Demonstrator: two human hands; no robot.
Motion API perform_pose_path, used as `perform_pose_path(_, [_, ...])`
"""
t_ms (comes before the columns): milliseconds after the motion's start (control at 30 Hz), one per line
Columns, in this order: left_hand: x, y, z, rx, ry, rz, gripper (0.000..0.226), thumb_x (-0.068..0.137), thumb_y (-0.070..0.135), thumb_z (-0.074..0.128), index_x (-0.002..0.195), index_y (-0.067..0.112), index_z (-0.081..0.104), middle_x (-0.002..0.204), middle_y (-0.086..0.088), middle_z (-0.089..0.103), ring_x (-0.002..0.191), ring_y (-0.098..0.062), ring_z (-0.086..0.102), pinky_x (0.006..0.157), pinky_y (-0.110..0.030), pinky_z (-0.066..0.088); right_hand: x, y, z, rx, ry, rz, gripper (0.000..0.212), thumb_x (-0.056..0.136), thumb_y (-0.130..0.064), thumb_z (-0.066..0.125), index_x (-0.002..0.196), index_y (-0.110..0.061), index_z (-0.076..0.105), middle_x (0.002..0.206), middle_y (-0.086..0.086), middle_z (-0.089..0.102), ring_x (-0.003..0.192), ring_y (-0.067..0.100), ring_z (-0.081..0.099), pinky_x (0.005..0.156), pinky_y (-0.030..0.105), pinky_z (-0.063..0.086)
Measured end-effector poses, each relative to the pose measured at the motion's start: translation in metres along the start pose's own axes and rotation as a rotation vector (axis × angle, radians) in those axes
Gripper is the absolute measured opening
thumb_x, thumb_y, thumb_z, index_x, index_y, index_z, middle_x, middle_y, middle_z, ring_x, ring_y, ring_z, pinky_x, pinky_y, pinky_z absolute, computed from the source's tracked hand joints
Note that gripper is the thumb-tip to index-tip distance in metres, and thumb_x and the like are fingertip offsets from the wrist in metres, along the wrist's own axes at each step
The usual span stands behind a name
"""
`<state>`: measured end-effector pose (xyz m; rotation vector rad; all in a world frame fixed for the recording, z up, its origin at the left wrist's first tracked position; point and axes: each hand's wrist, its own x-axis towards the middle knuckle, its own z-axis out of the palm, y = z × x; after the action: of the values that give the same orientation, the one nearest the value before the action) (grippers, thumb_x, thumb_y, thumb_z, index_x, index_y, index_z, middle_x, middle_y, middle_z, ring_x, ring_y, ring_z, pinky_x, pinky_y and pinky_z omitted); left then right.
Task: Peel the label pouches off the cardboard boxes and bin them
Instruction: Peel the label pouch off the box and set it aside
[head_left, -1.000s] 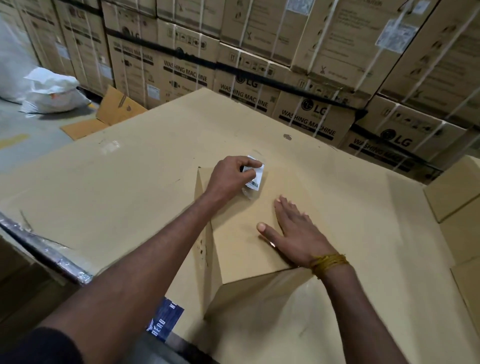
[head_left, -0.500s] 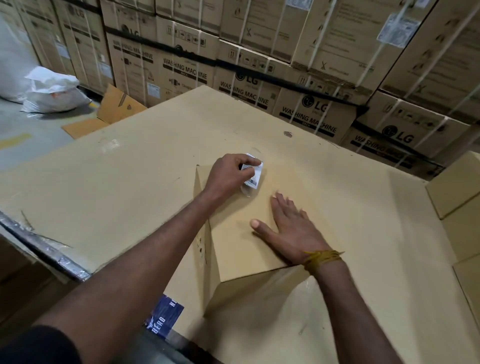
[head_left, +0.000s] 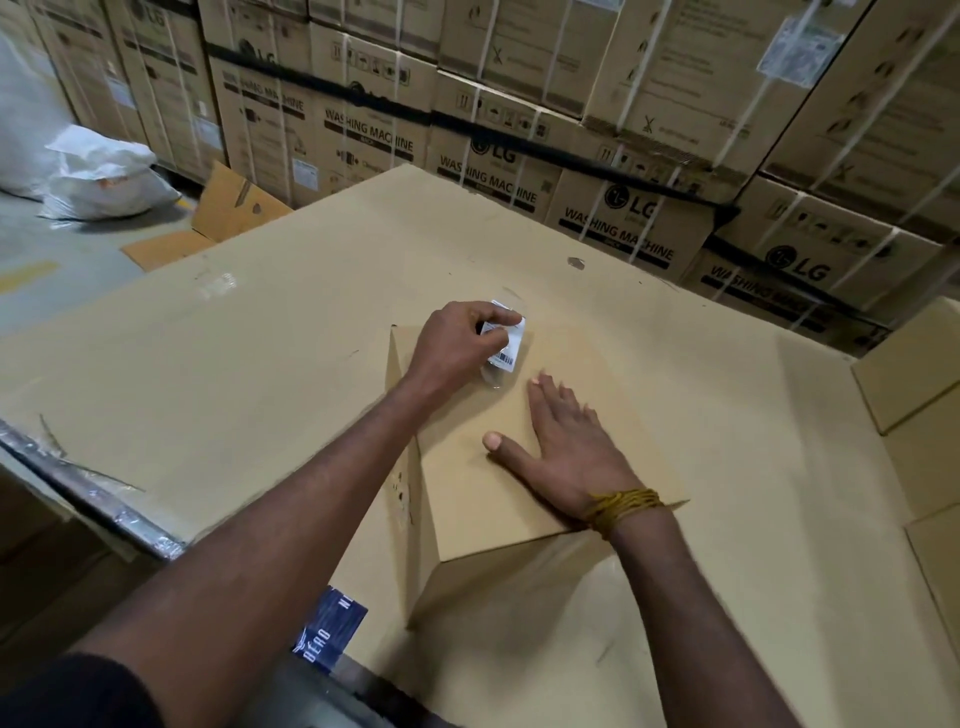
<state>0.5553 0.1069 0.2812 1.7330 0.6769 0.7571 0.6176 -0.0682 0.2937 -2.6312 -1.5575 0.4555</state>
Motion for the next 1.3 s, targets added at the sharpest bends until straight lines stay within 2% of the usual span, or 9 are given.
perform_pose_path(133, [0.001,-0.001,-0.001,-0.044,0.016,-0.008,0.032,0.085,0.011,0.06,0.106,0.025,0.079,0.107,0.011,0.075,0.096,-0.008,0.069,0.086,-0.033,0.056,-0.039,0.003,0.012,0.021,-0.064,-0.195,0.099,0.078,-0.088,0.008,0.157,-0.032,-0.013,0.159,-0.019,-0.027,0.146,-0.001,-0.023,0.123,0.029,-0.008])
perform_pose_path(200, [0.001,-0.001,-0.001,-0.051,0.024,-0.003,0.031,0.086,0.01,0.06,0.106,0.024,0.079,0.107,0.011,0.075,0.096,-0.007,0.069,0.084,-0.028,0.054,-0.043,0.017,0.007,0.021,-0.082,-0.195,0.096,0.076,-0.088,0.001,0.156,-0.036,-0.012,0.158,-0.024,-0.025,0.146,-0.004,-0.022,0.123,0.029,-0.007])
perform_pose_path(300, [0.002,0.0,-0.001,-0.041,0.017,0.008,0.03,0.085,0.011,0.061,0.105,0.024,0.079,0.103,0.012,0.074,0.094,-0.005,0.068,0.08,-0.025,0.052,-0.014,0.018,-0.004,0.051,-0.071,-0.08,0.085,0.089,-0.074,0.015,0.158,-0.029,-0.006,0.163,-0.016,-0.017,0.15,0.003,-0.014,0.123,0.031,-0.005])
perform_pose_path(433, [0.002,0.0,0.0,-0.023,0.025,0.028,0.033,0.079,0.019,0.059,0.105,0.025,0.079,0.108,0.011,0.075,0.095,-0.004,0.068,0.082,-0.024,0.052,0.015,-0.006,-0.002,0.023,0.017,-0.04,0.095,0.09,-0.077,0.026,0.159,-0.02,-0.004,0.166,-0.005,-0.014,0.153,0.014,-0.01,0.124,0.038,-0.001])
perform_pose_path(667, [0.0,-0.002,-0.003,-0.082,0.042,0.014,0.031,0.085,0.01,0.06,0.106,0.024,0.079,0.106,0.012,0.074,0.093,-0.004,0.068,0.079,-0.021,0.052,-0.032,0.021,0.002,-0.029,-0.066,-0.197,0.088,0.082,-0.081,0.009,0.157,-0.037,-0.009,0.159,-0.024,-0.021,0.149,0.001,-0.017,0.121,0.027,-0.007])
perform_pose_path(833, [0.002,-0.001,0.0,-0.072,0.042,0.03,0.032,0.084,0.01,0.06,0.106,0.024,0.079,0.107,0.013,0.075,0.096,-0.002,0.068,0.083,-0.021,0.053,0.016,0.003,-0.007,0.002,0.011,-0.045,0.088,0.092,-0.074,0.025,0.16,-0.023,-0.001,0.166,-0.009,-0.01,0.153,0.013,-0.008,0.124,0.038,-0.001])
perform_pose_path(967, [0.002,-0.001,-0.001,-0.072,0.05,0.019,0.033,0.082,0.013,0.06,0.104,0.027,0.079,0.104,0.013,0.075,0.095,-0.005,0.069,0.084,-0.027,0.053,0.005,-0.01,0.001,-0.001,0.003,-0.119,0.093,0.089,-0.078,0.025,0.159,-0.023,-0.005,0.165,-0.008,-0.014,0.152,0.011,-0.012,0.124,0.036,-0.003])
perform_pose_path(1133, [0.001,-0.003,-0.001,-0.108,0.049,0.009,0.032,0.084,0.009,0.059,0.105,0.024,0.079,0.107,0.013,0.074,0.096,-0.005,0.069,0.076,-0.017,0.052,-0.034,0.026,0.003,0.0,-0.058,-0.198,0.096,0.077,-0.088,0.003,0.157,-0.036,-0.009,0.16,-0.024,-0.021,0.148,0.0,-0.017,0.123,0.031,-0.006])
perform_pose_path(1300, [0.003,-0.001,0.002,-0.071,0.037,0.019,0.031,0.084,0.01,0.06,0.105,0.024,0.079,0.108,0.012,0.074,0.095,-0.003,0.069,0.077,-0.017,0.053,0.013,0.017,-0.007,0.029,0.016,-0.021,0.091,0.09,-0.076,0.023,0.159,-0.023,-0.003,0.165,-0.008,-0.014,0.152,0.011,-0.01,0.124,0.037,-0.003])
